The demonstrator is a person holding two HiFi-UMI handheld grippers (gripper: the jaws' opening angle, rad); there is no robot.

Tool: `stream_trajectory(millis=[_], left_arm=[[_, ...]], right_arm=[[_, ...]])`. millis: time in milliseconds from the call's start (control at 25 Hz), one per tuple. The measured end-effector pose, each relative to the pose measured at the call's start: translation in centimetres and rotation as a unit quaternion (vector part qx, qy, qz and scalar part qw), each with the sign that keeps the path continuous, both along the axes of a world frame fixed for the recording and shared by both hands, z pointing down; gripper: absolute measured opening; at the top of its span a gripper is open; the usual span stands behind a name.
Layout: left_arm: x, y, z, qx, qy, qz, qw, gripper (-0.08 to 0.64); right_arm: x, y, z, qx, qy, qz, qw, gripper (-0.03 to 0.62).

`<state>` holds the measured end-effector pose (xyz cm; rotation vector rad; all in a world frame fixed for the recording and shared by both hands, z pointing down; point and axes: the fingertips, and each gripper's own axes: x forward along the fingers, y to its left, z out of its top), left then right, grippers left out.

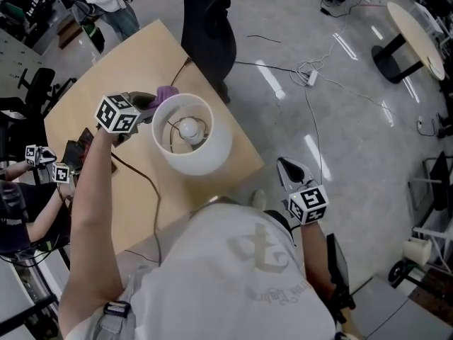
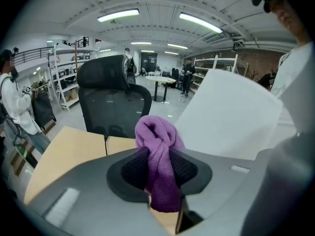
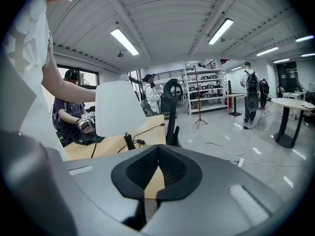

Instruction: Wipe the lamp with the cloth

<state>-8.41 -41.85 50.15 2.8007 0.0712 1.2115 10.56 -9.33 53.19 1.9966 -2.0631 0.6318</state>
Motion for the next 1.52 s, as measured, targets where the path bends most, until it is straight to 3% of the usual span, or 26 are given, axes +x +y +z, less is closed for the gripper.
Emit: stream_trajectory(millis=[240,400,560,640,920,1080,1240,1360,1520], left_arm=[[1.8,0.2,-8.7,-0.010,0.096,0.011,0.9953,0.112],[3.0,1.9,-13.1,-0.010,0.122,0.062,0.9905,0.112],[4.1,2.9,-12.9,0.017,0.088,0.123,0.9883,0.112],[4.4,2.8,-11.8,0.011,0.070,0.137,0.9881,0.112],[4.8,2.1,-5.1,0.004,-0.017,0.159,0.9872,0.112],[5.3,1.5,-1.8,-0.003,-0.043,0.152,0.9875,0.112],[5.8,0.8,1.2,0.023,-0.075,0.155,0.9848,0.112],[6.2,0.6,1.1,0.039,-0.078,0.165,0.9824,0.112],[7.5,0.6,-3.5,0.051,-0.041,0.182,0.9811,0.112]], right_arm=[[0.4,0.2,-0.4,0.006,-0.002,0.004,1.000,0.012],[0.8,0.3,-0.5,0.010,-0.003,0.009,1.000,0.012],[1.1,0.5,-0.5,0.012,-0.006,0.016,1.000,0.012],[1.4,0.7,-0.5,0.012,-0.006,0.019,1.000,0.012],[2.6,2.5,-0.2,0.007,-0.005,0.047,0.999,0.012],[3.1,3.7,-0.3,0.003,-0.004,0.066,0.998,0.012],[3.7,4.6,-0.2,-0.002,-0.002,0.079,0.997,0.012],[4.0,4.7,-0.4,-0.003,-0.002,0.081,0.997,0.012],[4.2,4.2,-0.4,-0.003,-0.005,0.076,0.997,0.012]])
